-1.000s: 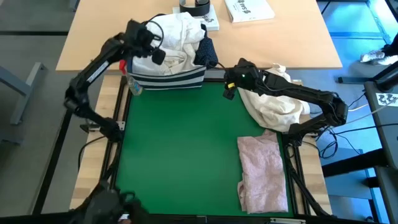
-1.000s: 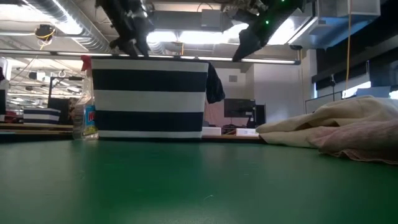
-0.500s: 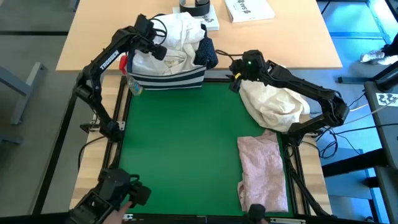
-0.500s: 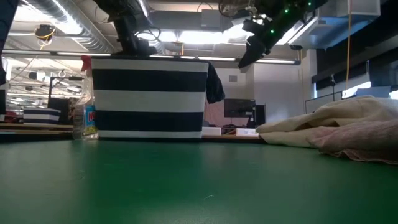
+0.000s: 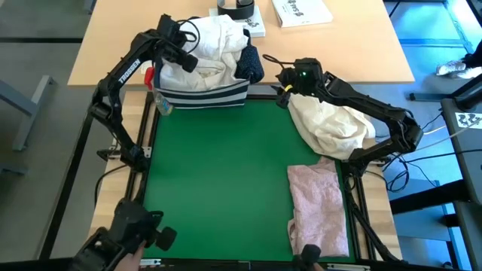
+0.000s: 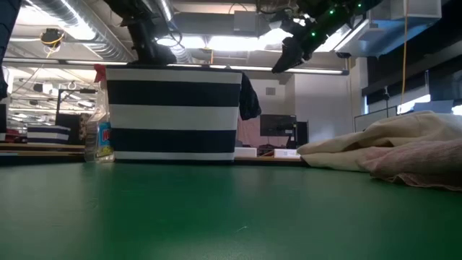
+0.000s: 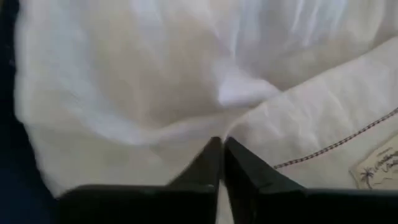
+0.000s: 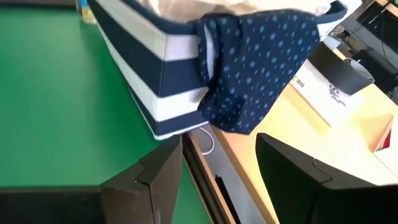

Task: Fold laundry
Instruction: Remove the white polo shirt from the blue laundry bin

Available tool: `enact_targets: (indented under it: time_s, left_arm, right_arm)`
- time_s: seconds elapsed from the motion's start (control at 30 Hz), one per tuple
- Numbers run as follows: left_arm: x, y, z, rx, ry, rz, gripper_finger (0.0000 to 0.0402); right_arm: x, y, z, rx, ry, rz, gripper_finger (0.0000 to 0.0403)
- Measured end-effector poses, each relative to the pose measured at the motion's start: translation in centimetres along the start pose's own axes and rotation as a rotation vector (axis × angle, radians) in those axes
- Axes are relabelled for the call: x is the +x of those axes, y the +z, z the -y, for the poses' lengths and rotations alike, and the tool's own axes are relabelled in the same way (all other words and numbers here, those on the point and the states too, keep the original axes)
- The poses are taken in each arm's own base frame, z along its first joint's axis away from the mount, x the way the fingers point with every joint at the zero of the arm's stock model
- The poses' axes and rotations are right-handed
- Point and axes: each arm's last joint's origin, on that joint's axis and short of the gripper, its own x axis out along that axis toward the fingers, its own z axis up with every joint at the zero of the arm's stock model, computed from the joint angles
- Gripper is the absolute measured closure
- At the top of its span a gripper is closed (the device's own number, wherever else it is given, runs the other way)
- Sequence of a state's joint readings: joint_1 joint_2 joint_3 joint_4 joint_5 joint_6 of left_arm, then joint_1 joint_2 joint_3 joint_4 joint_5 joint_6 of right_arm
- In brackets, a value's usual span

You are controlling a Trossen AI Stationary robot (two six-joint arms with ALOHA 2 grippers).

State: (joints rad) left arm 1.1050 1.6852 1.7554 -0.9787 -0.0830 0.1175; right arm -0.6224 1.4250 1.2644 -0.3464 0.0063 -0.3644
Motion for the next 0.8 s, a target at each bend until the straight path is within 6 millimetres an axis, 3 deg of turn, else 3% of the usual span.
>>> enact_targets:
  time_s: [0.27, 0.43, 0.53, 0.8]
  left_arm:
    - [-9.0, 3.4, 2.6, 0.144, -0.130, 0.327, 0.0398]
    - [-14.3, 4.1, 4.2, 0.212, -0.207, 0.495, 0.0399]
    - [-16.4, 4.3, 5.3, 0.247, -0.286, 0.569, 0.0398]
    - [-21.3, 4.1, 7.3, 0.342, -0.511, 0.730, 0.0399]
  right_arm:
    - [-0.1, 1.3, 0.5, 0.080, -0.045, 0.138, 0.0196]
    - [-0.4, 2.6, 0.8, 0.165, -0.009, 0.295, 0.0196]
    - [0.2, 3.1, 0.6, 0.195, 0.014, 0.353, 0.0196]
    - [3.9, 3.2, -1.3, 0.247, 0.086, 0.384, 0.0196]
